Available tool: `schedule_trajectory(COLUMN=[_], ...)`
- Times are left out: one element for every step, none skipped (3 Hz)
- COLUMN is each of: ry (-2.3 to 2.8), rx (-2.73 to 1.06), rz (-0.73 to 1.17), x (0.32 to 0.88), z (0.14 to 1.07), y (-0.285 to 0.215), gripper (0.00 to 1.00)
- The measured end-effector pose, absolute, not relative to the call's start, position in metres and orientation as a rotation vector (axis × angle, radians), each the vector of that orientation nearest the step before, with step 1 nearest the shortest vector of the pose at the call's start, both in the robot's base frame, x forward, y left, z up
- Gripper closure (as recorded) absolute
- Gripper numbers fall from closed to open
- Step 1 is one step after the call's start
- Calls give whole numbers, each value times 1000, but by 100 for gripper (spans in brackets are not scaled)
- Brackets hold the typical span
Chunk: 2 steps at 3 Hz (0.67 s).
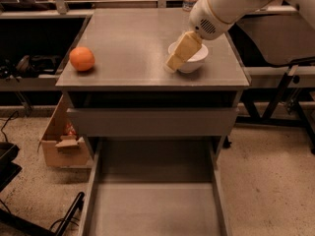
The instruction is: Place orange into middle drawer
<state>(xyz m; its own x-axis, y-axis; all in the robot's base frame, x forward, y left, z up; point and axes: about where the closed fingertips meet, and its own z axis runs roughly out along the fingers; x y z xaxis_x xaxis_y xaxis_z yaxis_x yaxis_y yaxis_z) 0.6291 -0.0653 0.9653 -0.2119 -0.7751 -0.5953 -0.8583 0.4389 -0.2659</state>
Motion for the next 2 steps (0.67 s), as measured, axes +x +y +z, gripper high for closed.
schedule_trajectory(ry=[2018, 1938], rx=[-1368, -1358], rz=[158, 226], x=[629, 654], z=[965, 959], y=[-65, -29], gripper=[0, 0])
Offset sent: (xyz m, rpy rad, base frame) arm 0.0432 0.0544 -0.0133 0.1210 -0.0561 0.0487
